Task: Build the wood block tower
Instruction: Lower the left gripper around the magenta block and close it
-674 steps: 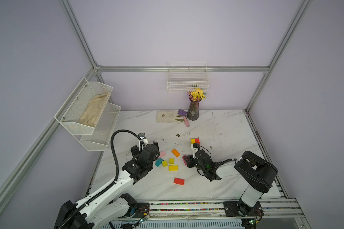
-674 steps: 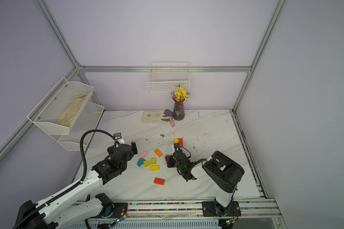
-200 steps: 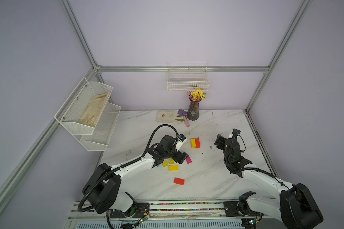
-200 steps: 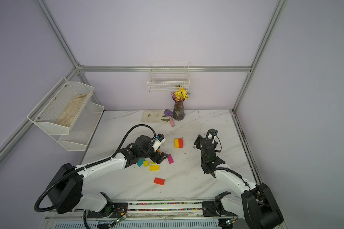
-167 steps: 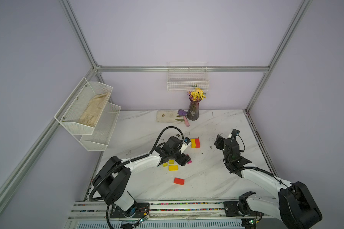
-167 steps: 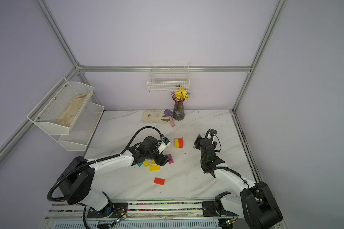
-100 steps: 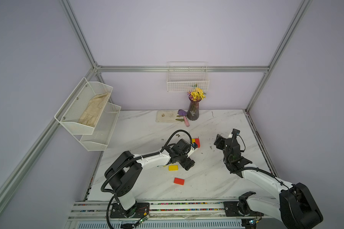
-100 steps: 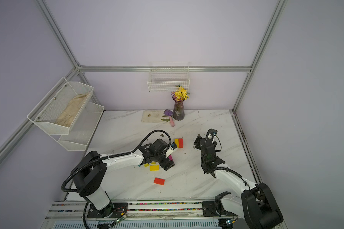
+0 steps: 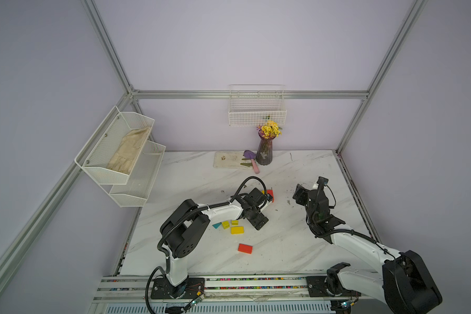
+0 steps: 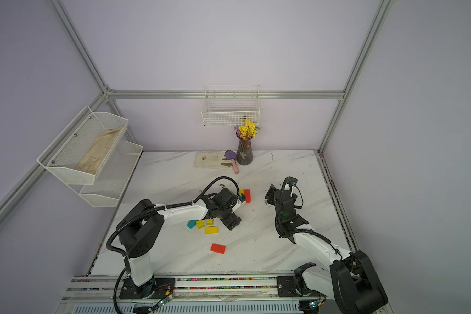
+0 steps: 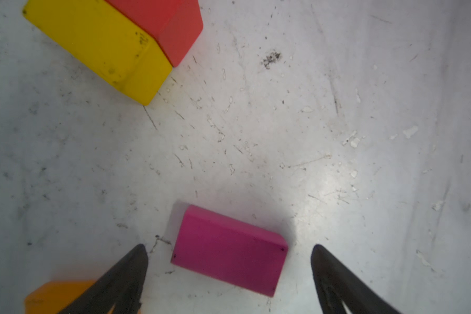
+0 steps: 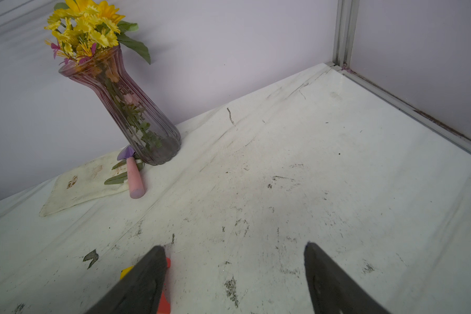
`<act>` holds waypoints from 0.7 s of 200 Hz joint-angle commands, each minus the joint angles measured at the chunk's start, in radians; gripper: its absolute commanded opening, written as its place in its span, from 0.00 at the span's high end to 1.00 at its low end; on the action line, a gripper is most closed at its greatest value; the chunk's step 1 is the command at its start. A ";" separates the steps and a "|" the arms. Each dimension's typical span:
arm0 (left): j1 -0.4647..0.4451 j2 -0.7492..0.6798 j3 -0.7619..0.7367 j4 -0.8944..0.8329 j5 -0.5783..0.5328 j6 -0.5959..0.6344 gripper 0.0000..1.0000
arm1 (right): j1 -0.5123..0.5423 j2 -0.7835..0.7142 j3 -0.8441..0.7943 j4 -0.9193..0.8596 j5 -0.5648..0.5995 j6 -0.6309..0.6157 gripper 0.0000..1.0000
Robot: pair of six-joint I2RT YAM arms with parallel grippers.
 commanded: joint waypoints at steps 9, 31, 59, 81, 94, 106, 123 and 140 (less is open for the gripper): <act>0.004 0.031 0.118 -0.021 0.023 0.032 0.07 | -0.005 -0.007 0.012 0.008 -0.003 0.005 0.18; 0.004 0.031 0.122 -0.025 0.040 0.032 0.07 | -0.006 -0.006 0.014 0.008 -0.003 0.003 0.18; 0.005 0.014 0.107 -0.030 0.051 0.033 0.09 | -0.006 -0.003 0.015 0.008 -0.003 0.003 0.18; 0.004 0.002 0.092 -0.040 0.068 0.042 0.10 | -0.006 -0.002 0.015 0.008 -0.003 0.003 0.18; 0.005 0.000 0.088 -0.044 0.086 0.046 0.11 | -0.006 -0.004 0.015 0.008 -0.003 0.003 0.18; 0.004 0.001 0.095 -0.054 0.092 0.046 0.13 | -0.006 -0.006 0.015 0.008 -0.003 0.003 0.18; 0.004 -0.003 0.093 -0.054 0.095 0.046 0.14 | -0.006 -0.007 0.012 0.008 -0.003 0.003 0.18; 0.003 -0.005 0.094 -0.060 0.103 0.046 0.17 | -0.006 -0.010 0.011 0.008 -0.003 0.003 0.18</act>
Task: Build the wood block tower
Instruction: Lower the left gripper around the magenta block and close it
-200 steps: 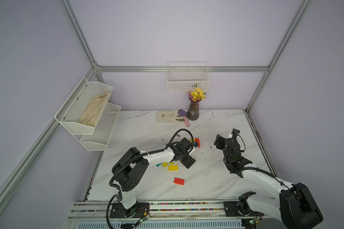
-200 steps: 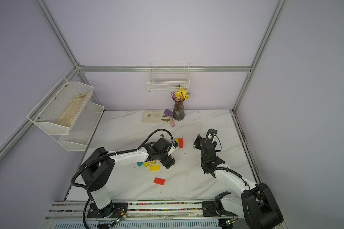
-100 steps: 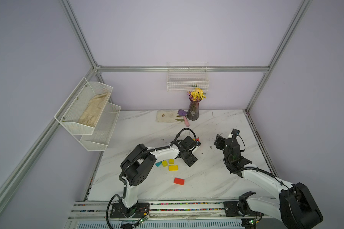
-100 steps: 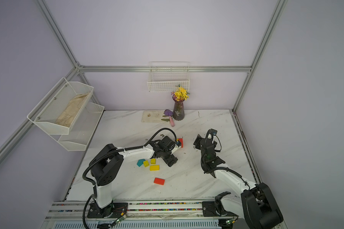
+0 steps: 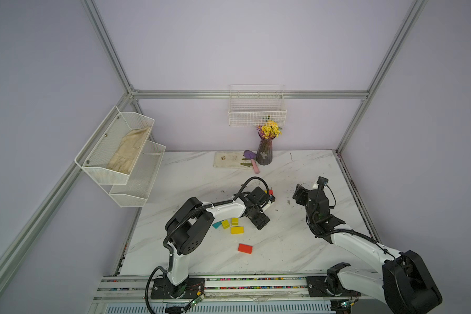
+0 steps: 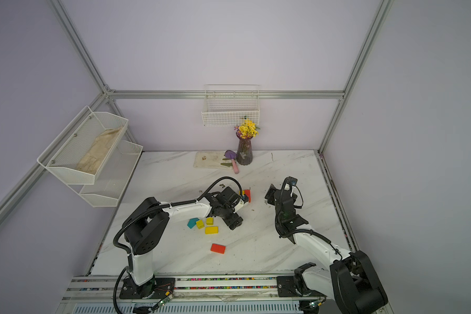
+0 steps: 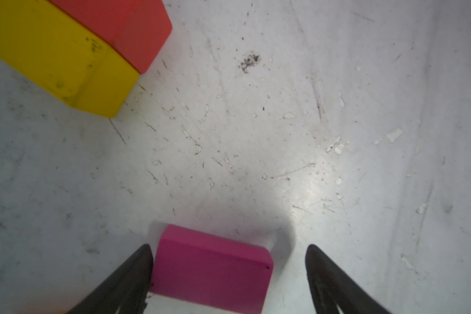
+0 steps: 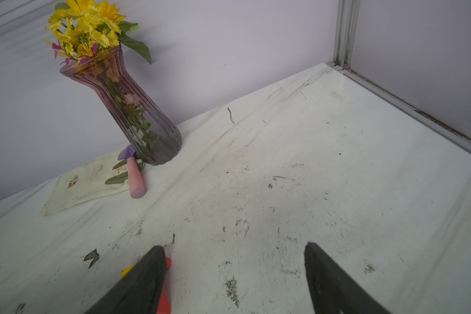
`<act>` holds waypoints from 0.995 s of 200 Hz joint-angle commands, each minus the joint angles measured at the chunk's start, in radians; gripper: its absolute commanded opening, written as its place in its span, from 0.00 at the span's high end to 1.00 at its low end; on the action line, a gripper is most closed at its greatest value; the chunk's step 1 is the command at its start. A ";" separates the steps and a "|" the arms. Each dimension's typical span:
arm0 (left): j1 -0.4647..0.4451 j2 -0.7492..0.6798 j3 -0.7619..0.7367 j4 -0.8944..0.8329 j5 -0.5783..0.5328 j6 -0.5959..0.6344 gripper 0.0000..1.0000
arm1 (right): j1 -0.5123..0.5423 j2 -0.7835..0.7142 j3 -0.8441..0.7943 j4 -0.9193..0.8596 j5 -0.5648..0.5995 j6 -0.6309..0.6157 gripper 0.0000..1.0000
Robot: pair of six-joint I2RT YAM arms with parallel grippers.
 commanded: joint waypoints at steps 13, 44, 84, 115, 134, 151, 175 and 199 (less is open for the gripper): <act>0.004 -0.041 0.051 -0.021 0.039 0.037 0.20 | -0.005 -0.010 0.010 0.008 -0.001 0.003 0.18; 0.004 -0.041 0.053 -0.032 0.039 0.036 0.28 | -0.006 -0.010 0.009 0.008 -0.002 0.003 0.18; 0.002 -0.045 0.054 -0.038 0.033 0.035 0.29 | -0.006 -0.013 0.007 0.008 -0.002 0.003 0.18; 0.002 -0.037 0.059 -0.046 0.011 0.030 0.28 | -0.006 -0.014 0.009 0.008 -0.003 0.004 0.18; 0.000 -0.029 0.064 -0.050 -0.004 0.031 0.28 | -0.006 -0.014 0.008 0.008 -0.004 0.003 0.18; -0.002 -0.020 0.070 -0.054 -0.006 0.031 0.27 | -0.006 -0.013 0.008 0.008 -0.004 0.003 0.18; -0.006 -0.009 0.078 -0.062 -0.009 0.031 0.28 | -0.007 -0.015 0.008 0.008 -0.004 0.003 0.18; -0.009 -0.001 0.085 -0.067 -0.015 0.031 0.28 | -0.006 -0.013 0.008 0.008 -0.003 0.003 0.18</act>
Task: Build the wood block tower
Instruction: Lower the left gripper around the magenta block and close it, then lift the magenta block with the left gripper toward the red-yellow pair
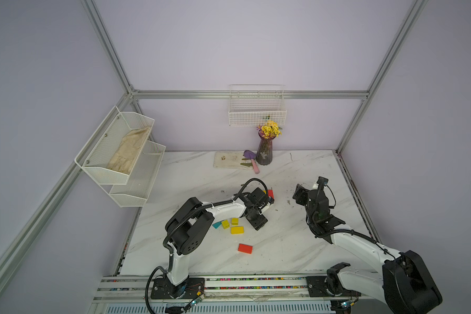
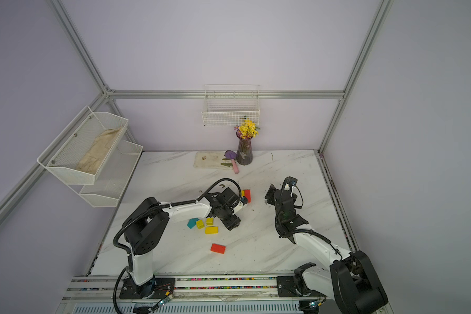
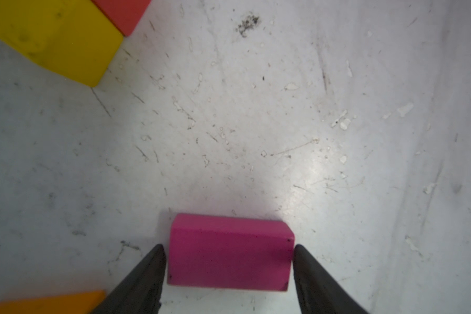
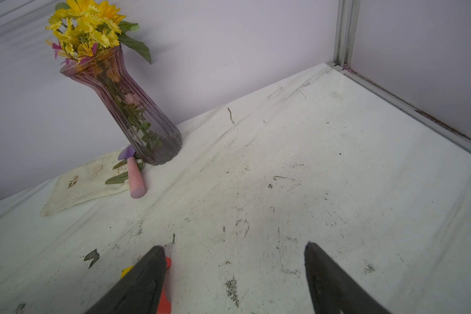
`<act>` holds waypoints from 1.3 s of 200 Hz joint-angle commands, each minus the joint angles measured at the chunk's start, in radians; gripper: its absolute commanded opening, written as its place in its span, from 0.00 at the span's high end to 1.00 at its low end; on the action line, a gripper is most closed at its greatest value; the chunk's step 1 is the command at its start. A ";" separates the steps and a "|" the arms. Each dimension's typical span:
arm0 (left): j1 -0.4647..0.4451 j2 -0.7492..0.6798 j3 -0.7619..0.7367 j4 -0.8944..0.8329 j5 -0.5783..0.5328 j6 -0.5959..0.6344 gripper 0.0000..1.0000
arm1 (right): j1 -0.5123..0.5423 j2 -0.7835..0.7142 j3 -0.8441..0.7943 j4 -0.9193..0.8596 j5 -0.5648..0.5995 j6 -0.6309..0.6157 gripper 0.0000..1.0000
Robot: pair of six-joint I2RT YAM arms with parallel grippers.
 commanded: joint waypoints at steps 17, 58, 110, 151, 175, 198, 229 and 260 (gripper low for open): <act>-0.008 0.007 0.092 -0.019 -0.011 0.029 0.29 | -0.006 -0.013 0.007 0.008 -0.003 0.003 0.18; -0.021 0.035 0.120 -0.047 -0.016 0.031 0.31 | -0.006 -0.012 0.009 0.008 -0.002 0.005 0.18; -0.033 0.057 0.139 -0.067 -0.049 0.035 0.38 | -0.007 -0.012 0.009 0.008 -0.002 0.005 0.18; -0.036 0.045 0.143 -0.070 -0.091 0.016 0.45 | -0.007 -0.012 0.006 0.008 -0.001 0.005 0.18; -0.037 0.004 0.145 -0.069 -0.209 -0.062 0.59 | -0.007 -0.007 0.008 0.009 0.006 0.009 0.18; -0.040 -0.083 0.132 -0.066 -0.296 -0.154 0.62 | -0.007 0.001 0.009 0.014 0.008 0.012 0.18; -0.045 -0.199 0.135 -0.102 -0.470 -0.367 0.83 | -0.007 0.001 0.006 0.020 0.003 0.012 0.18; -0.045 -0.250 0.189 -0.214 -0.554 -0.509 0.96 | -0.007 -0.012 -0.003 0.024 -0.002 0.011 0.18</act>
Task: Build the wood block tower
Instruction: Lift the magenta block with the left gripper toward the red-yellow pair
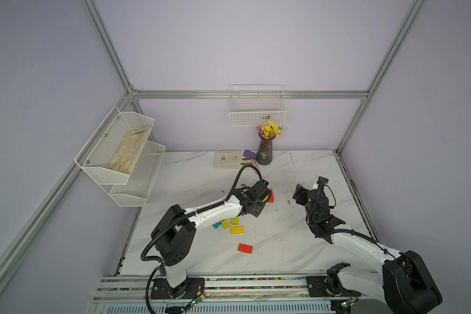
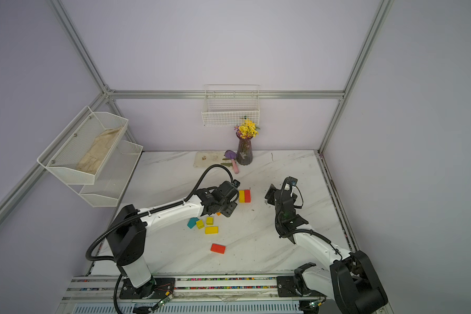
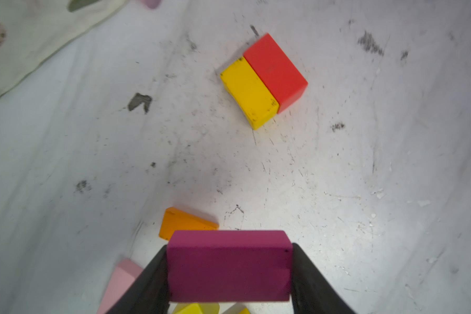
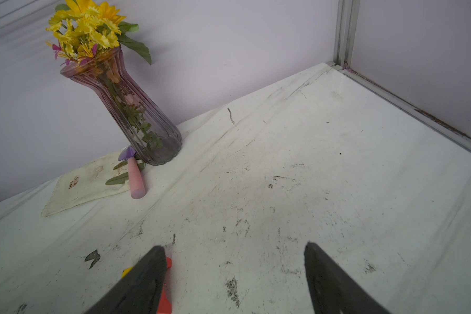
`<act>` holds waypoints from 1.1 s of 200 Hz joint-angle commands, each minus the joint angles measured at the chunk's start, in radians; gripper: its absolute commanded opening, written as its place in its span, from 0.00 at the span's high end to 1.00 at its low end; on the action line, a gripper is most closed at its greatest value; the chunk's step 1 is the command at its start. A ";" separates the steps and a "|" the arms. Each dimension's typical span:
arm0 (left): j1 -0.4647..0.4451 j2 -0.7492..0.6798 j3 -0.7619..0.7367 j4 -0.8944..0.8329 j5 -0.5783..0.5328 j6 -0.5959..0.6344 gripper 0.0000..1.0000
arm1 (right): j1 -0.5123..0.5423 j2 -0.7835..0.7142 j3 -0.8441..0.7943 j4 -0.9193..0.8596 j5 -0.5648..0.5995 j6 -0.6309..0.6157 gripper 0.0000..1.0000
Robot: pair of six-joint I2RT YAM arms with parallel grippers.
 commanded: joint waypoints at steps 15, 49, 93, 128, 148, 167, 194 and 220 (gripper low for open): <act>-0.005 -0.071 0.119 -0.131 -0.173 -0.250 1.00 | -0.007 -0.015 -0.004 0.026 -0.002 0.008 0.18; -0.006 -0.111 0.149 -0.150 -0.216 -0.339 1.00 | -0.007 -0.019 -0.007 0.026 -0.005 0.009 0.18; -0.005 -0.057 0.284 -0.227 -0.211 -0.440 1.00 | -0.007 -0.014 -0.008 0.029 -0.005 0.008 0.18; -0.008 0.013 0.325 -0.203 -0.170 -0.466 1.00 | -0.006 -0.004 -0.004 0.035 -0.007 0.010 0.18; -0.008 0.084 0.380 -0.202 -0.170 -0.452 1.00 | -0.007 0.000 -0.004 0.040 -0.008 0.013 0.18; -0.008 0.175 0.464 -0.213 -0.151 -0.441 1.00 | -0.007 0.002 -0.003 0.043 -0.010 0.012 0.18; -0.007 0.297 0.588 -0.224 -0.102 -0.441 1.00 | -0.006 0.006 -0.006 0.048 -0.005 0.016 0.18; -0.008 0.401 0.699 -0.239 -0.091 -0.439 1.00 | -0.024 0.010 -0.003 0.039 0.001 0.037 0.14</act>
